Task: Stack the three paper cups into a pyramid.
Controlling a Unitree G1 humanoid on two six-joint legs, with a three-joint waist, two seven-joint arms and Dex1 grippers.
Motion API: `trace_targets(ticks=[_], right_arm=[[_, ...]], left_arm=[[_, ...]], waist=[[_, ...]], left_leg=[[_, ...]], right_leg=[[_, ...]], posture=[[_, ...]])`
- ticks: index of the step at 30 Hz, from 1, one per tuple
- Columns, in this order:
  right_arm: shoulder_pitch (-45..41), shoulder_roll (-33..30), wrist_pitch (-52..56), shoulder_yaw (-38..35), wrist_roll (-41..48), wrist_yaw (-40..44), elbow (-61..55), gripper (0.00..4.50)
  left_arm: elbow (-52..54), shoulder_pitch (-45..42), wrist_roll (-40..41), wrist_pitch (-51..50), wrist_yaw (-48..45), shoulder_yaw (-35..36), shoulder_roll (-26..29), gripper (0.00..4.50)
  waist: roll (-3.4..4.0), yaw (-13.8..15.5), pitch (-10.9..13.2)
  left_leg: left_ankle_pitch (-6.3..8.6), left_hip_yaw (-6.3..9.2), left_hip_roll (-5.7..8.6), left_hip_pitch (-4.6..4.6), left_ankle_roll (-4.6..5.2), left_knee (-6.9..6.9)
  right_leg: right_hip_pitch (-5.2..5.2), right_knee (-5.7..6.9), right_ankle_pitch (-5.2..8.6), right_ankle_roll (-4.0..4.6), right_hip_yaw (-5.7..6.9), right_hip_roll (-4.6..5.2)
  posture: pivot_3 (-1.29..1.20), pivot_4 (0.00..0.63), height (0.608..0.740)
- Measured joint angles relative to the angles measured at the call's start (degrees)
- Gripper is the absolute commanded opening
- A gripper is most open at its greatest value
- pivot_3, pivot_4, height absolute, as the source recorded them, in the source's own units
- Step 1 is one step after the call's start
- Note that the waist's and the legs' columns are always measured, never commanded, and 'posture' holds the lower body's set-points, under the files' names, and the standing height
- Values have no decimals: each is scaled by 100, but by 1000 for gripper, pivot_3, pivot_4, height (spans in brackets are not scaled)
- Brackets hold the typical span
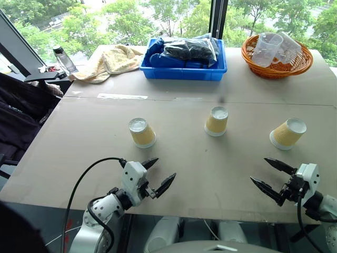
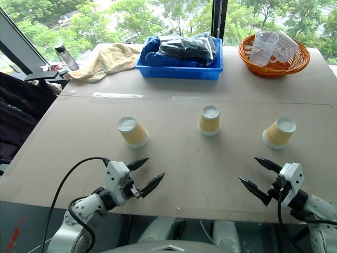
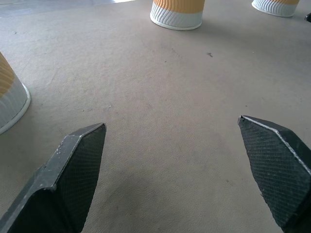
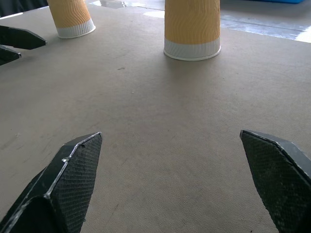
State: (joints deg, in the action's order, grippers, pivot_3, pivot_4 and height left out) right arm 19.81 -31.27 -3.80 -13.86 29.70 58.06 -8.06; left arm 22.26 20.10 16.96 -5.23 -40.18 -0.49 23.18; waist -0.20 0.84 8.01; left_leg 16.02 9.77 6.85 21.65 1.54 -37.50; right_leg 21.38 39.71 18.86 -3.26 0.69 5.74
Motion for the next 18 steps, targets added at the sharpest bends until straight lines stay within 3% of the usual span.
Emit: trace_targets(ticks=[18], right_arm=[[-17, 2, -4, 3, -28, 28, 17, 4491]], left_arm=[[94, 197, 354, -75, 2, 118, 100, 4500]], waist=[[-3, -1, 4]], left_leg=[[0, 0, 0, 1, 0, 2]], right_leg=[[2, -2, 0, 0, 0, 0]], posture=[[0, 150, 740]])
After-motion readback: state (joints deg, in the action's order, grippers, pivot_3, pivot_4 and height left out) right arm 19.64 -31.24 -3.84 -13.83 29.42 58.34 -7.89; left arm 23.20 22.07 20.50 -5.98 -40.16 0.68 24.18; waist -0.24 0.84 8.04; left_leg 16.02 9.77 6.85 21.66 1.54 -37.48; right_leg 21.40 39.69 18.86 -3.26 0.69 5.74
